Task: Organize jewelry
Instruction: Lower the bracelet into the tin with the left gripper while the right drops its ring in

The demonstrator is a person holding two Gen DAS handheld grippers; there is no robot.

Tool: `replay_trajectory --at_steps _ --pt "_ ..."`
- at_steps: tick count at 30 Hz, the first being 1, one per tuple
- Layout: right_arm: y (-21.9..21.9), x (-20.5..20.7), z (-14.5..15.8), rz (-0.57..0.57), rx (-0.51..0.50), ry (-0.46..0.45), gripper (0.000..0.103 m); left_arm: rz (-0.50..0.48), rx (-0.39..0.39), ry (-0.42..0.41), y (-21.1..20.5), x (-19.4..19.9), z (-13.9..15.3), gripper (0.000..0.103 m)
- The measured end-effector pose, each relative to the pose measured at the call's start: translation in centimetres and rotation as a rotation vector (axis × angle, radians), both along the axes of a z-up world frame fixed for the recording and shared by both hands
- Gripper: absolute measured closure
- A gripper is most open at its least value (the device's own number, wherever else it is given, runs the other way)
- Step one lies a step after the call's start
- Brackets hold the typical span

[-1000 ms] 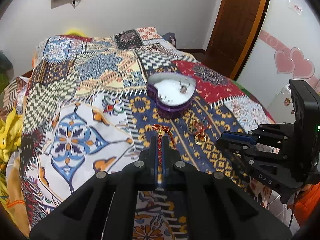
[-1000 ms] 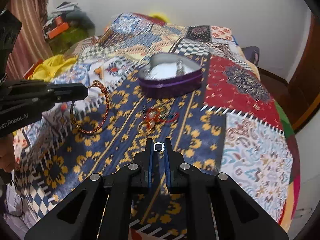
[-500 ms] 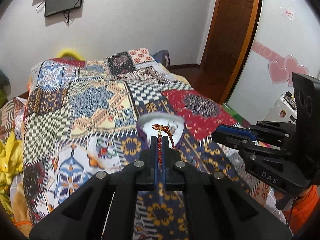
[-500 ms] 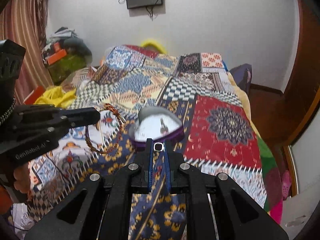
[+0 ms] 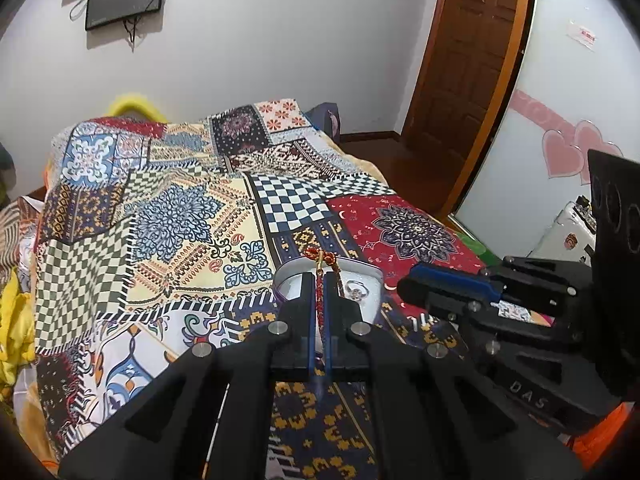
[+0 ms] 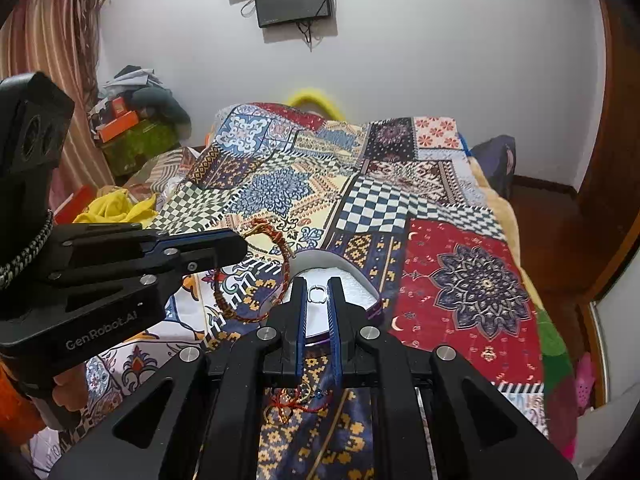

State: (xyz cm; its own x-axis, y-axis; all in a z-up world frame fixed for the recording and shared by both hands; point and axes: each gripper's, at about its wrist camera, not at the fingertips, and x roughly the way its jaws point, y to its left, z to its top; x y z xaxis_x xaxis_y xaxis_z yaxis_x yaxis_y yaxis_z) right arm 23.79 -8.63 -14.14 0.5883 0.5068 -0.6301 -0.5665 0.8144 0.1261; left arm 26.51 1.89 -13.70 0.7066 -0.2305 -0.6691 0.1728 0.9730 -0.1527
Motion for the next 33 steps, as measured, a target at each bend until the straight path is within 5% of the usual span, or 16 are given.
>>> replay_trajectory --at_steps 16,28,33 --pt "1.8 3.2 -3.2 0.06 -0.046 0.102 0.094 -0.029 -0.042 0.12 0.6 3.6 -3.8 0.101" --pt "2.4 3.2 -3.4 0.071 -0.088 0.12 0.093 -0.031 0.001 0.093 0.5 2.7 -2.7 0.101" --pt "2.2 2.8 -2.7 0.059 -0.097 0.102 0.082 -0.02 -0.001 0.077 0.9 1.9 -1.6 0.1"
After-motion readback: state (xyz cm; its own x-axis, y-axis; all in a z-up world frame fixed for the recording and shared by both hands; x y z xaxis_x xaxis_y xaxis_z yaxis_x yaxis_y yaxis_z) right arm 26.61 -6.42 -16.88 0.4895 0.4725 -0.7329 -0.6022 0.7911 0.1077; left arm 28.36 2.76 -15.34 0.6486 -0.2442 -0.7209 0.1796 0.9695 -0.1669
